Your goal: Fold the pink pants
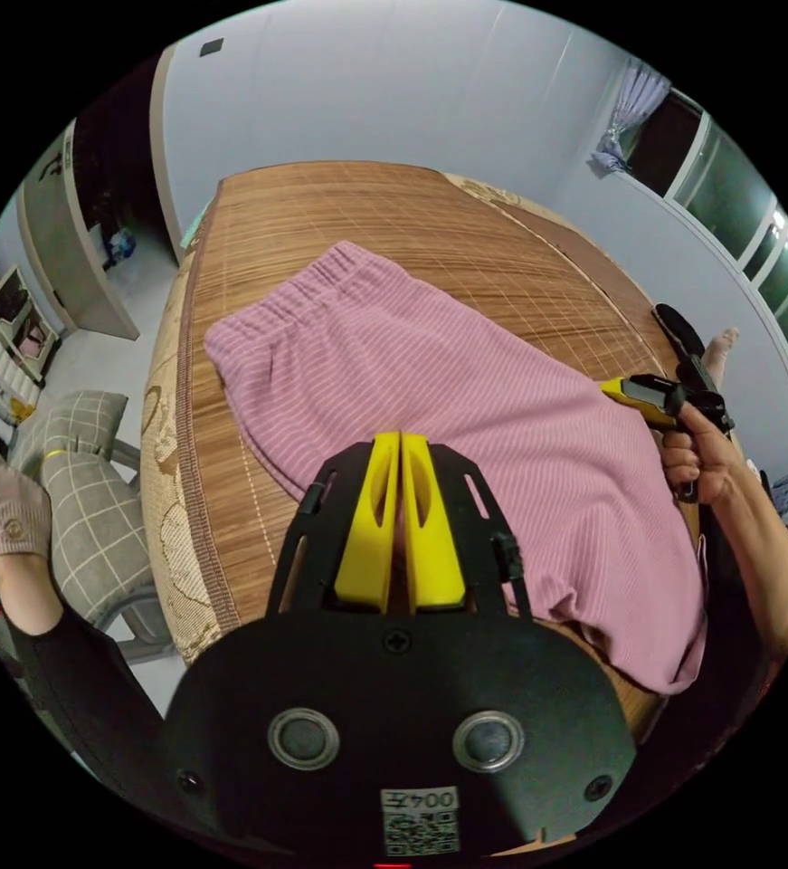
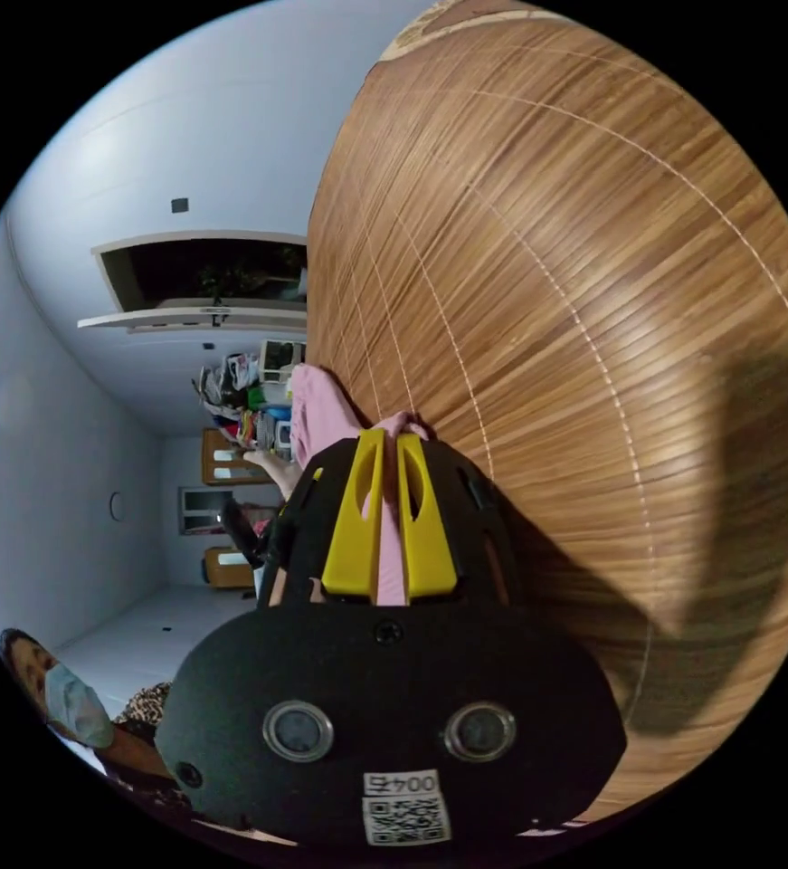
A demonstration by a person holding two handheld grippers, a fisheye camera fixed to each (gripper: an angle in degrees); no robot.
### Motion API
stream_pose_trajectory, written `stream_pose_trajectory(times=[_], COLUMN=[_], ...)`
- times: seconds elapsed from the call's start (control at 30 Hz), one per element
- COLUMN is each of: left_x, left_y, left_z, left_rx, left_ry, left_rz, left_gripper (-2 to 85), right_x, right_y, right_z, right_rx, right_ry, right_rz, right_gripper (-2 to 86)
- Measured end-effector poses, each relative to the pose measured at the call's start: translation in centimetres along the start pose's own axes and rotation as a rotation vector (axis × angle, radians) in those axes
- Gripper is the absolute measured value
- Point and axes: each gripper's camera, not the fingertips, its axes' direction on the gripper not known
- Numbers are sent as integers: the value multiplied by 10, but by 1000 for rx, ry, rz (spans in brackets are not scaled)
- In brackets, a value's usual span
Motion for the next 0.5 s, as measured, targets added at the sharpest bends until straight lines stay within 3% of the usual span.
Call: stream_pose_trajectory(times=[0.1,0.17,0.33,0.5], left_x=[-2,-7,-4,4], left_y=[-1,-2,-2,-1], left_z=[3,6,10,13], left_rx=[-1,-1,2,4], left_ry=[36,74,87,69], left_rz=[-16,-40,-47,-41], left_gripper=[4,5,6,6], right_x=[-12,-31,-152,-162], right_y=[10,30,149,228], right_z=[6,-6,29,114], right_rx=[-62,-1,45,-92], right_ry=[-2,62,460,707], right_rz=[-9,-63,-518,-672], right_gripper=[44,49,83,101])
